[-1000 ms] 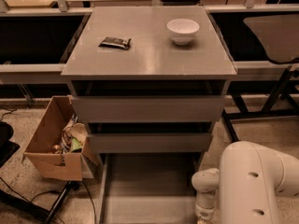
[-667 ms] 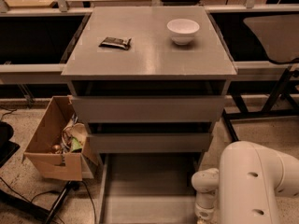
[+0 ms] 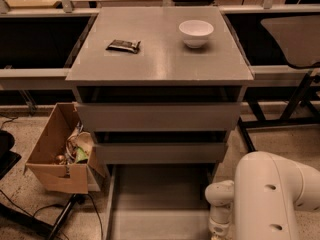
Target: Open bottom drawer
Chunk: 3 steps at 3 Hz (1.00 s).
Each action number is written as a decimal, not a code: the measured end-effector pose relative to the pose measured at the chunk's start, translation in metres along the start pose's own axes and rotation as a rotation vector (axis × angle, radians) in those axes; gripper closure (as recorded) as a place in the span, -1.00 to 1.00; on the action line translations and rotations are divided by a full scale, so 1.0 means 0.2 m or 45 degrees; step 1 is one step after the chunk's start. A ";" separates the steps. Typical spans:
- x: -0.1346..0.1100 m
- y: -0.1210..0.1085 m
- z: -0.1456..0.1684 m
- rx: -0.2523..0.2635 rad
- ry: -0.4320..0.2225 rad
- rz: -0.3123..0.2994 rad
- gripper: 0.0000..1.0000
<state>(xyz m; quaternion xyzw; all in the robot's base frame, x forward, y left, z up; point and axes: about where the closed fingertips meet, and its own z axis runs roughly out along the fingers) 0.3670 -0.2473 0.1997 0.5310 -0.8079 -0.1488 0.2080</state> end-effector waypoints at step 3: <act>0.02 0.01 0.00 -0.016 0.006 0.000 0.03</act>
Offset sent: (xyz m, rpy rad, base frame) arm -0.0026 -0.0029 0.0017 0.0007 0.0131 -0.0005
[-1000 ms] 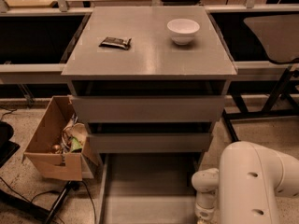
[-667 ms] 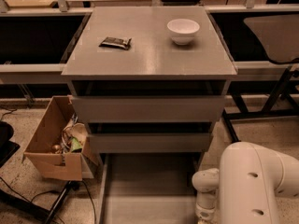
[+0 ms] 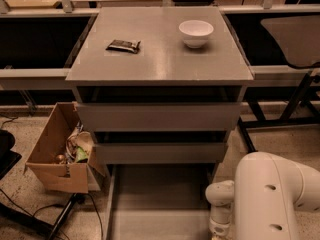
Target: Open bottom drawer
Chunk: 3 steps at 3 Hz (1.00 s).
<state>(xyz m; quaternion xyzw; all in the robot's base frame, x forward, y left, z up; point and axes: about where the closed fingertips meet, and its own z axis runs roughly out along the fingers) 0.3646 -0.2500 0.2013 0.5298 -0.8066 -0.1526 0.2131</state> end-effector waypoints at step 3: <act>-0.01 0.01 0.00 -0.002 0.000 -0.001 -1.00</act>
Offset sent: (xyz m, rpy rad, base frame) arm 0.0000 0.0000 0.0000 0.0000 0.0000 0.0000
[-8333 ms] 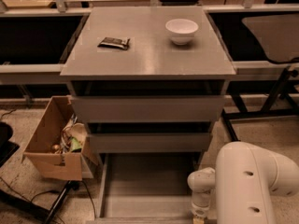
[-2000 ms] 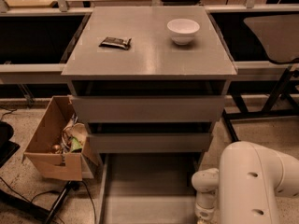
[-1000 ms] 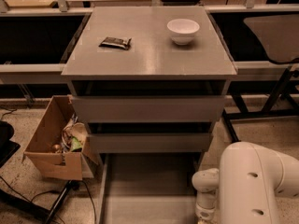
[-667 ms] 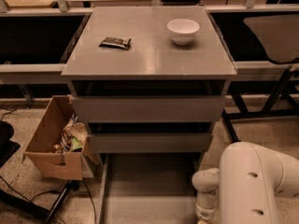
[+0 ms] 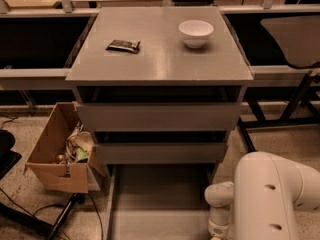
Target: Open bottom drawer
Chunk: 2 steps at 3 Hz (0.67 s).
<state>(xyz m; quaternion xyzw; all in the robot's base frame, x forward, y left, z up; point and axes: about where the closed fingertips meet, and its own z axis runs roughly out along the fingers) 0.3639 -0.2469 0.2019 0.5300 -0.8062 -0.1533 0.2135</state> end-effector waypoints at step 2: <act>-0.06 0.02 0.00 0.000 0.000 0.000 -1.00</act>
Offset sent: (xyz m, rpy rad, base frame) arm -0.0191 0.0215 0.2514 0.0669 -0.1342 0.1859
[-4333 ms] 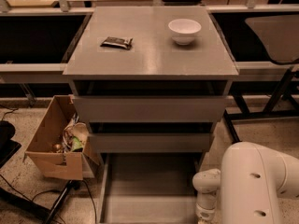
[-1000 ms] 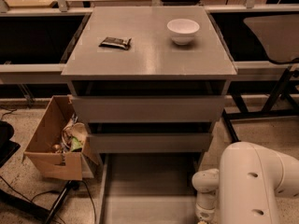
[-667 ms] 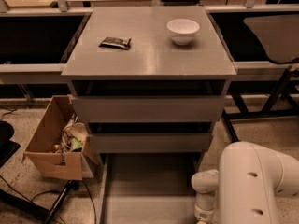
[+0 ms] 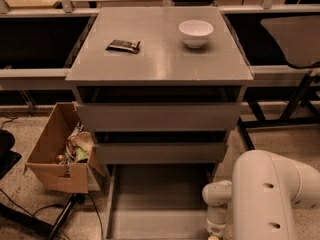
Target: Open bottom drawer
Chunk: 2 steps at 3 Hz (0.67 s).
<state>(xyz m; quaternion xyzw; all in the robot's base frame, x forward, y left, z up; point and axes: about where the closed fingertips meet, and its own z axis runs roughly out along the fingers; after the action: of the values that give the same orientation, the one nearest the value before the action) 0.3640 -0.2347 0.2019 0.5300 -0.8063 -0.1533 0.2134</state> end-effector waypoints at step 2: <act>-0.01 0.64 -0.43 0.018 -0.135 -0.037 -1.00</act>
Offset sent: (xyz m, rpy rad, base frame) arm -0.0535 0.0261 0.4135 -0.0074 -0.2869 0.1476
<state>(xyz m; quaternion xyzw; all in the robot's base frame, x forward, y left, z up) 0.3060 -0.1845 0.3361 0.5342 -0.8098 -0.1786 0.1642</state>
